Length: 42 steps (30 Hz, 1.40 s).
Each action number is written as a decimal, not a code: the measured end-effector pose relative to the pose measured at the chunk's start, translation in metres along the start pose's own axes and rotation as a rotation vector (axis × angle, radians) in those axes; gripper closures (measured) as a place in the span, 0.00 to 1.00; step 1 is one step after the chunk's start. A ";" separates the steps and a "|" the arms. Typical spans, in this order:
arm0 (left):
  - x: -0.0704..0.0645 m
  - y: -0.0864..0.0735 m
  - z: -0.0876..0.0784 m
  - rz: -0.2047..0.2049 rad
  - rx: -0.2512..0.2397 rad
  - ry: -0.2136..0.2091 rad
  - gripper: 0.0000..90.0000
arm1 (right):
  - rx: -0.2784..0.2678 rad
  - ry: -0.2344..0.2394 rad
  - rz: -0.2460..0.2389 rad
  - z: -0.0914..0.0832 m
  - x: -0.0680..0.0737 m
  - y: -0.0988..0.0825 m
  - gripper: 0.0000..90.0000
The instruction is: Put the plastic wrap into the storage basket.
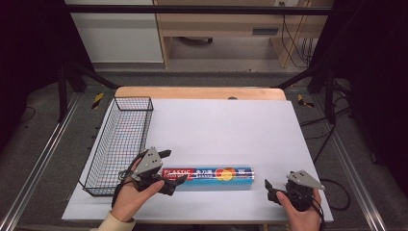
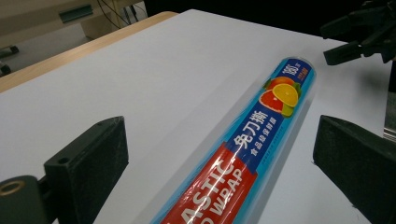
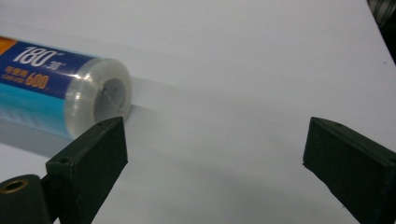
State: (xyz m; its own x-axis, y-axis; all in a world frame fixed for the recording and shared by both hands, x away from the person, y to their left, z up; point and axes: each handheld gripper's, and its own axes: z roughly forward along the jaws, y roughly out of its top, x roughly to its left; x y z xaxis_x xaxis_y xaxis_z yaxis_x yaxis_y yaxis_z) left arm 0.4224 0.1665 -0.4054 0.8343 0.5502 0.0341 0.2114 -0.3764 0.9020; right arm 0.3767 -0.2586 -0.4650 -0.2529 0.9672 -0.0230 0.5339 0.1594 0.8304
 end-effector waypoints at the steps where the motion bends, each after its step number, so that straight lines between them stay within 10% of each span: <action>1: -0.001 0.001 0.000 0.008 0.005 -0.011 0.04 | 0.004 -0.013 -0.004 0.001 -0.001 0.000 0.08; 11: -0.004 0.011 0.003 0.112 0.070 -0.063 0.03 | -0.006 -0.012 -0.024 -0.004 -0.002 -0.002 0.08; 18: -0.002 0.040 0.023 0.255 0.263 -0.097 0.04 | -0.024 0.003 0.006 -0.008 -0.006 -0.004 0.08; 33: -0.007 0.040 0.066 0.266 0.369 -0.228 0.05 | -0.013 0.015 0.011 -0.005 -0.003 -0.004 0.09; 42: -0.011 0.033 0.078 0.284 0.420 -0.227 0.06 | -0.003 0.022 0.008 -0.003 -0.003 -0.004 0.09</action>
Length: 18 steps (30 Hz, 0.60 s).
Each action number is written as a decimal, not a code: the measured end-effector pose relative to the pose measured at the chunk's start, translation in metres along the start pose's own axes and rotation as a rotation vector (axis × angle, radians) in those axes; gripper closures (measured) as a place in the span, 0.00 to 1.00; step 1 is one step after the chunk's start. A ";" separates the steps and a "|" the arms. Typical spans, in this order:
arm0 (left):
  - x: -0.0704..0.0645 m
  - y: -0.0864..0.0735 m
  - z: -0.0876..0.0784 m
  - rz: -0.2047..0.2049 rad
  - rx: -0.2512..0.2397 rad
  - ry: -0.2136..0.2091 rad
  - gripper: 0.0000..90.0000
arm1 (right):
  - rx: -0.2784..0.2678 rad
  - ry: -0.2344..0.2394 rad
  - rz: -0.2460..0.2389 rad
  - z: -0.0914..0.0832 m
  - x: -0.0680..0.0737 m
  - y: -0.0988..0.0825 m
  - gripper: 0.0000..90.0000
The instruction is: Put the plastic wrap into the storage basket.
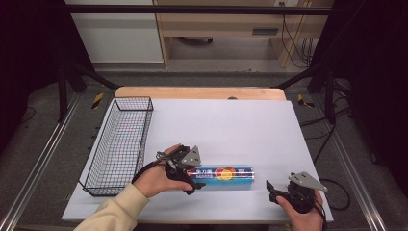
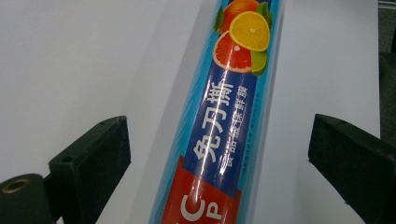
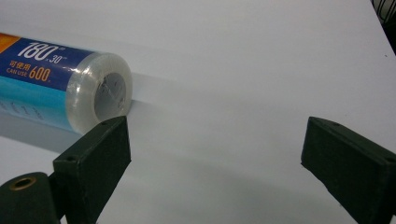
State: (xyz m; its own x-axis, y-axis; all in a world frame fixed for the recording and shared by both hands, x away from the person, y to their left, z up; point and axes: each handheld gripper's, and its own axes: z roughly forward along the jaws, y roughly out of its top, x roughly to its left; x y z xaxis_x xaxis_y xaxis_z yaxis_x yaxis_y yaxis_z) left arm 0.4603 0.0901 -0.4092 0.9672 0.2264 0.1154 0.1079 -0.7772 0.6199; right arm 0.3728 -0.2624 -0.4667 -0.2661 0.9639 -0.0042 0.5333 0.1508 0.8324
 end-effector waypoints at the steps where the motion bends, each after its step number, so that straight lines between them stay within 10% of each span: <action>1: 0.000 0.000 0.001 0.006 0.003 0.002 0.06 | -0.002 0.000 -0.001 0.000 0.000 0.000 0.09; 18: 0.006 -0.005 0.021 -0.001 0.096 -0.039 0.14 | -0.033 0.039 -0.004 -0.002 0.001 0.003 0.07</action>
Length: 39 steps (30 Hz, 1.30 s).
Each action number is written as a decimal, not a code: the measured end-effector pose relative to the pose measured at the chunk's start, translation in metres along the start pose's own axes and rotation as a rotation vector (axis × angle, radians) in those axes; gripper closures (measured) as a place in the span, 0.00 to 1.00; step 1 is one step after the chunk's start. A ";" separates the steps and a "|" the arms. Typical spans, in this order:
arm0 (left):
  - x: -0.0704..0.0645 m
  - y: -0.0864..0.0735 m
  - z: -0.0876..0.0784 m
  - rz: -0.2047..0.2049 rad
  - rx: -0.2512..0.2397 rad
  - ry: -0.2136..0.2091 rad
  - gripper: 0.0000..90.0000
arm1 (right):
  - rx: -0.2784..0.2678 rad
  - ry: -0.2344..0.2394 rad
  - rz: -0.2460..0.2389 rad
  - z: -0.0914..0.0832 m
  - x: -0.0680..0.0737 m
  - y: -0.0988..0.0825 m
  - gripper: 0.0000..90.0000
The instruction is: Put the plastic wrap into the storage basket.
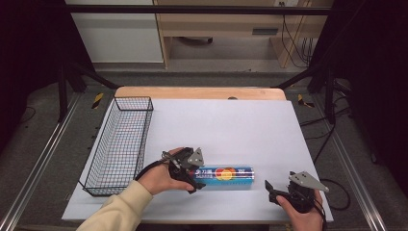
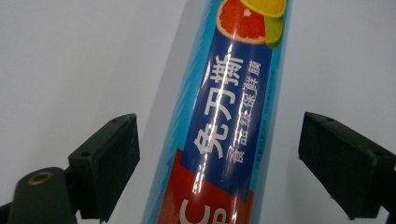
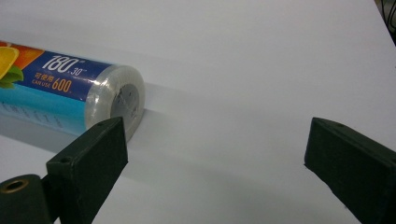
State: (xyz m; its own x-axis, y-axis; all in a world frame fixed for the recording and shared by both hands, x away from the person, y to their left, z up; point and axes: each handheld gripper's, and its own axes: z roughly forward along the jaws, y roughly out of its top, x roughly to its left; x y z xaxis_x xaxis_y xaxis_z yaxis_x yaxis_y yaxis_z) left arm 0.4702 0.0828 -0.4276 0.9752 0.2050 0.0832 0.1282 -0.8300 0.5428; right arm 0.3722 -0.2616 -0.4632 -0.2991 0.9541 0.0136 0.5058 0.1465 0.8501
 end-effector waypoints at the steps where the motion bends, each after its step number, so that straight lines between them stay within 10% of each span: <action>1: 0.000 -0.001 0.002 -0.004 0.002 -0.001 0.14 | 0.001 0.002 0.000 0.000 0.000 0.000 0.07; 39: 0.006 0.002 0.030 0.008 0.085 -0.048 0.28 | 0.019 0.022 -0.010 0.002 0.003 -0.001 0.09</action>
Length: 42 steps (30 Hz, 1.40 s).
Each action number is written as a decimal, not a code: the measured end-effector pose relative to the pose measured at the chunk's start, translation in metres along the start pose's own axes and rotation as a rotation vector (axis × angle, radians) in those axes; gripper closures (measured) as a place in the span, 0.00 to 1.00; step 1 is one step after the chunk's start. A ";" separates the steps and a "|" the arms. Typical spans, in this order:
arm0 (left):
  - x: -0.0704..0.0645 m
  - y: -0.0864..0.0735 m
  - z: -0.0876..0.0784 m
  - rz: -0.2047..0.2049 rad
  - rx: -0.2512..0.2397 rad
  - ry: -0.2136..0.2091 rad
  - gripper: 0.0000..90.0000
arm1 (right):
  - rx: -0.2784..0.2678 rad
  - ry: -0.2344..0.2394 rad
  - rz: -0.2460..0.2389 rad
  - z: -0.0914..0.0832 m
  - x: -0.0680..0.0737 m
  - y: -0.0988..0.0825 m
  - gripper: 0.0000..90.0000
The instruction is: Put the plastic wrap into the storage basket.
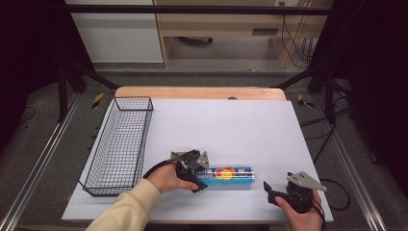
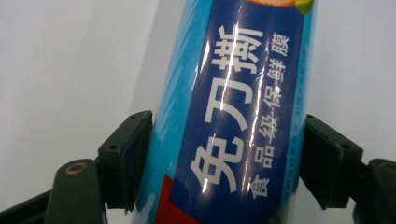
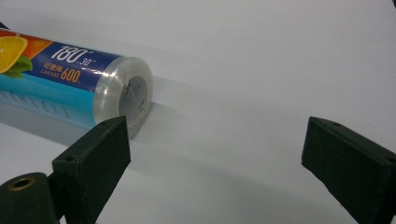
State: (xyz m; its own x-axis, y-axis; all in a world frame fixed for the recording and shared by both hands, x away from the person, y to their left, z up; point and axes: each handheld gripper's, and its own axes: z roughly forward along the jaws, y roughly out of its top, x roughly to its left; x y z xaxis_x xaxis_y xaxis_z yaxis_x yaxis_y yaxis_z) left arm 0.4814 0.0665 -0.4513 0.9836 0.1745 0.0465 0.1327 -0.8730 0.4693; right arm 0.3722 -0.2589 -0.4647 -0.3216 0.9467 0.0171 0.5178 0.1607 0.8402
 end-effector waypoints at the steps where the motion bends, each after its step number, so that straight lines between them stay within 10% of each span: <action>1: 0.000 0.000 0.000 -0.001 0.002 0.002 0.29 | 0.001 0.001 0.000 0.000 0.000 0.000 0.09; 35: -0.006 0.003 -0.007 0.000 0.033 -0.017 0.34 | 0.006 0.011 -0.005 0.001 0.002 0.000 0.11; 42: -0.013 0.006 -0.014 0.000 -0.028 0.006 0.34 | 0.006 0.011 -0.006 0.001 0.001 0.000 0.11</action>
State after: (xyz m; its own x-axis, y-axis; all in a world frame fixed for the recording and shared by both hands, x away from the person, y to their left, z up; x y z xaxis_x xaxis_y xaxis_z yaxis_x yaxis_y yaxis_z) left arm 0.4681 0.0655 -0.4366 0.9828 0.1771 0.0515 0.1292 -0.8601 0.4935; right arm 0.3724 -0.2573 -0.4650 -0.3332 0.9427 0.0182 0.5208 0.1680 0.8370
